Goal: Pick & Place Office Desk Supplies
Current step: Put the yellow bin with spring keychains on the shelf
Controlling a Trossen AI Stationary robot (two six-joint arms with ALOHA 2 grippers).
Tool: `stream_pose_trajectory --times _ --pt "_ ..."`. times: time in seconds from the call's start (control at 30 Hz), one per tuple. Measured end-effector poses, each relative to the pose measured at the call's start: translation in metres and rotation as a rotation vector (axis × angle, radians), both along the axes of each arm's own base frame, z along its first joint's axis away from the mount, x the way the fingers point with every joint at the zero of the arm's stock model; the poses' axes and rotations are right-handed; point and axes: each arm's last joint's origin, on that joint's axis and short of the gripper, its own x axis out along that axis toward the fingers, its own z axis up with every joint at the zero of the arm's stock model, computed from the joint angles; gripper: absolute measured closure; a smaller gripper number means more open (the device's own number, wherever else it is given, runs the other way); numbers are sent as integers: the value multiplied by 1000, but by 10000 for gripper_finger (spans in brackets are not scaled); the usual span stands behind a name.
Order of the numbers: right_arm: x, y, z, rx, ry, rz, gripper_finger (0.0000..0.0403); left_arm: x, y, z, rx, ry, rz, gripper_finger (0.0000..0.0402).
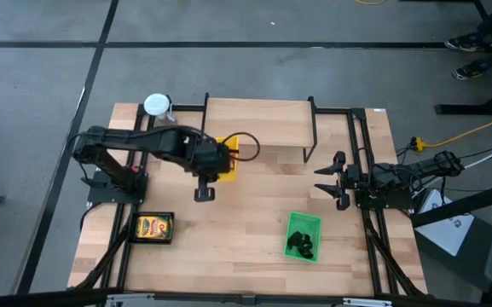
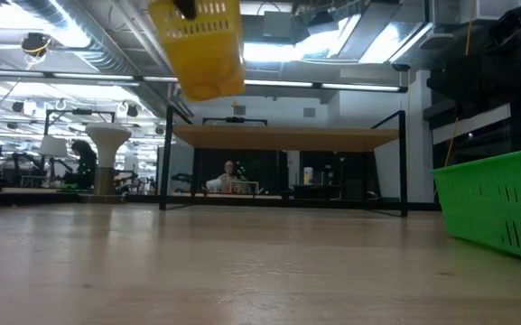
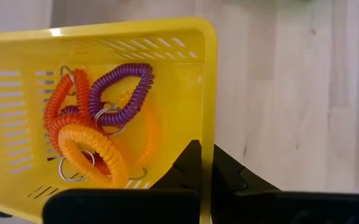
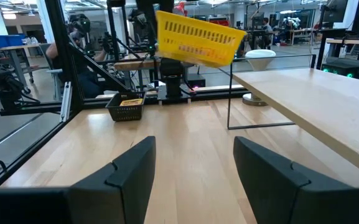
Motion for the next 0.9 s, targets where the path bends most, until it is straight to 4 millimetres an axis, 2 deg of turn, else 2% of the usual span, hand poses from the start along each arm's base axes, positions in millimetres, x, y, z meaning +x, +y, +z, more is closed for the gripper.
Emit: stream_pose_trajectory --times 0.27,0.5,0.67,0.77,0.9 --pt "0 0 0 0 0 0 184 6 23 -6 42 40 -13 398" --pt "0 0 0 0 0 0 184 27 35 -31 54 146 -89 398" --pt "0 0 0 0 0 0 184 32 46 -45 58 235 -97 398" --pt "0 0 0 0 0 0 184 30 49 -44 93 242 -79 398" --pt "0 0 0 0 0 0 184 26 47 -20 110 187 -75 398"
